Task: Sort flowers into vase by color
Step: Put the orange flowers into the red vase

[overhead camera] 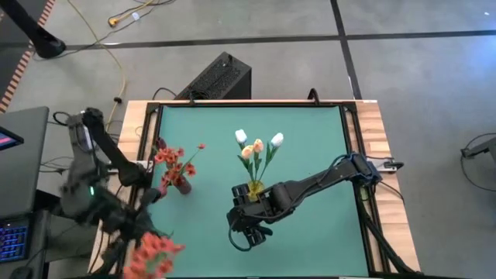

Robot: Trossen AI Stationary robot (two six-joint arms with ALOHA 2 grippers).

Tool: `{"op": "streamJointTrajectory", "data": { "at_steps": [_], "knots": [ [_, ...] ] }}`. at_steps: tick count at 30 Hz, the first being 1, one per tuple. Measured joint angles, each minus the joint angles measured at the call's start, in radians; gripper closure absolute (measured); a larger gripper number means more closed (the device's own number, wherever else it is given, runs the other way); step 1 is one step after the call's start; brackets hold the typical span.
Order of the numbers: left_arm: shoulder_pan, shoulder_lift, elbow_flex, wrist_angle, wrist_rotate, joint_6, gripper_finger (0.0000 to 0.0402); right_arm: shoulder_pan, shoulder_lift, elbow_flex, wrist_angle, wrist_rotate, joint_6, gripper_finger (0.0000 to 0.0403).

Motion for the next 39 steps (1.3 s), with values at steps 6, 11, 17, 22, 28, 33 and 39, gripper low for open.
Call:
{"op": "streamJointTrajectory", "data": {
  "at_steps": [6, 11, 17, 22, 28, 33, 39],
  "knots": [
    [-0.094, 0.161, -0.002, -0.002, -0.407, 0.033, 0.0401, 0.013, 0.018, 0.001, 0.034, 0.001, 0.027, 0.0149],
    [-0.093, 0.275, -0.002, -0.027, -0.609, 0.027, 0.0401, 0.024, 0.031, 0.0, 0.065, 0.003, 0.027, 0.0149],
    [-0.094, 0.371, -0.002, -0.149, -0.818, -0.071, 0.0401, 0.03, 0.039, 0.0, 0.085, 0.002, 0.027, 0.0149],
    [-0.088, 0.394, -0.002, -0.403, -0.954, -0.362, 0.0401, 0.029, 0.045, -0.001, 0.09, 0.002, 0.027, 0.0149],
    [-0.087, 0.382, -0.002, -0.842, -0.993, -0.9, 0.0401, 0.03, 0.044, -0.001, 0.099, 0.003, 0.027, 0.0149],
    [-0.076, 0.382, -0.002, -1.015, -0.966, -1.044, 0.0401, 0.03, 0.044, -0.001, 0.1, 0.003, 0.027, 0.0149],
    [-0.051, 0.383, -0.002, -1.013, -0.929, -0.933, 0.0401, 0.029, 0.044, -0.001, 0.099, 0.003, 0.018, 0.0149]
  ]
}}
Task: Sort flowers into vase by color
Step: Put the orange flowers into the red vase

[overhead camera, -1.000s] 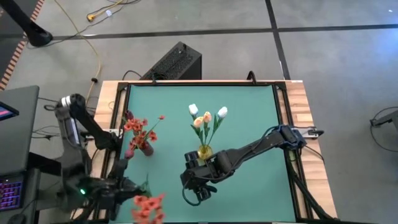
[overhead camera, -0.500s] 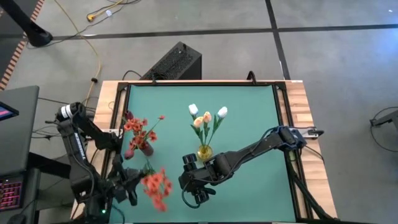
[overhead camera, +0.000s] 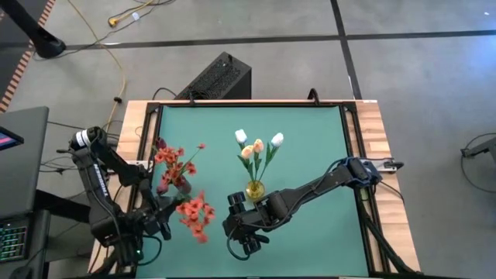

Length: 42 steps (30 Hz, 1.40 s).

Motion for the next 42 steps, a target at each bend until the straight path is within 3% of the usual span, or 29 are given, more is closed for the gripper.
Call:
{"op": "streamJointTrajectory", "data": {
  "at_steps": [5, 10, 17, 29, 42],
  "knots": [
    [0.025, 0.0, -0.056, 0.033, 0.013, 0.029, 0.0401, -0.002, 0.0, 0.0, 0.0, 0.0, 0.0, 0.0149],
    [0.031, 0.0, -0.122, 0.047, -0.038, -0.02, 0.0401, -0.003, 0.0, 0.0, 0.0, 0.0, -0.003, 0.0149],
    [0.03, 0.0, -0.124, 0.049, -0.007, -0.04, 0.0401, -0.003, 0.0, 0.0, -0.001, 0.001, -0.026, 0.0149],
    [0.03, -0.011, -0.094, 0.049, -0.04, -0.13, 0.0401, -0.003, 0.0, 0.0, -0.001, 0.001, -0.026, 0.0149],
    [0.03, -0.018, -0.129, -0.028, -0.03, -0.344, 0.0401, 0.014, -0.002, 0.0, -0.001, 0.001, -0.018, 0.0149]
  ]
}}
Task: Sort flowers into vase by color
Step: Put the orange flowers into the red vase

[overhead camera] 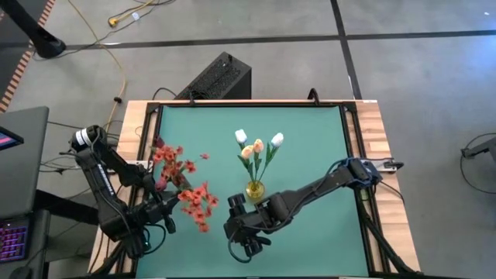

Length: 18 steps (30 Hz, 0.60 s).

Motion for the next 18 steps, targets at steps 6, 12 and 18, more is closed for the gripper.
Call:
{"op": "streamJointTrajectory", "data": {
  "at_steps": [6, 12, 18],
  "knots": [
    [0.0, 0.0, 0.0, 0.001, 0.032, -0.012, 0.0401, 0.007, 0.0, 0.0, -0.003, 0.0, 0.0, 0.0149],
    [0.0, 0.0, 0.0, 0.001, 0.03, -0.041, 0.0401, 0.005, 0.0, 0.0, -0.004, 0.0, 0.002, 0.0149],
    [-0.004, 0.0, 0.0, 0.001, 0.032, -0.084, 0.0401, 0.009, 0.0, 0.0, 0.006, -0.012, -0.028, 0.0149]
  ]
}}
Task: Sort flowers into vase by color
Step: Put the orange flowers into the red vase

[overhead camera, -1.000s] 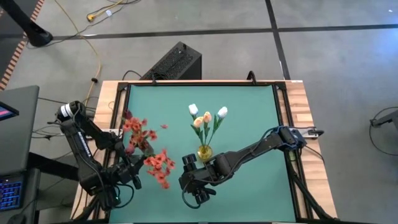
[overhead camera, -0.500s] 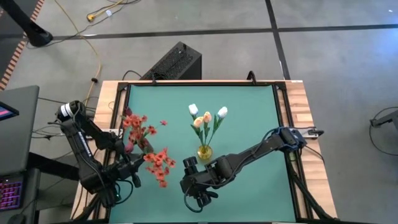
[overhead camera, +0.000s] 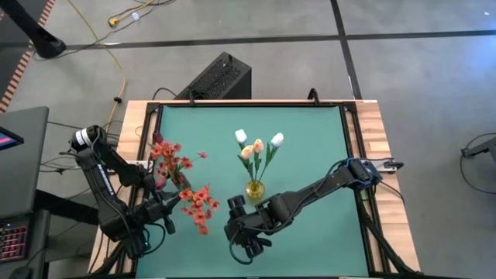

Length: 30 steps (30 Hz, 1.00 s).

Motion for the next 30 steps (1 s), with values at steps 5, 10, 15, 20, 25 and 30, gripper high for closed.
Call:
{"op": "streamJointTrajectory", "data": {
  "at_steps": [5, 10, 15, 20, 25, 30],
  "knots": [
    [-0.018, -0.013, 0.0, -0.001, 0.001, -0.038, 0.0401, 0.003, 0.0, 0.0, 0.04, -0.009, 0.0, 0.0149],
    [-0.045, -0.03, 0.0, -0.001, -0.009, -0.064, 0.0401, 0.013, -0.006, -0.117, 0.334, -0.045, -0.018, 0.0149],
    [-0.052, -0.03, 0.0, -0.001, 0.001, -0.069, 0.0401, 0.006, 0.008, -0.341, 0.777, -0.044, 0.028, 0.0149],
    [-0.052, -0.03, 0.0, -0.003, 0.001, -0.07, 0.0401, -0.026, 0.036, -0.509, 1.249, -0.032, 0.031, 0.0149],
    [-0.052, -0.03, 0.0, -0.007, -0.002, -0.101, 0.0401, -0.071, 0.169, -0.51, 1.518, -0.009, 0.021, 0.0149],
    [-0.052, -0.03, 0.0, -0.011, -0.003, -0.131, 0.0401, -0.126, 0.305, -0.383, 1.562, 0.014, 0.02, 0.0149]
  ]
}}
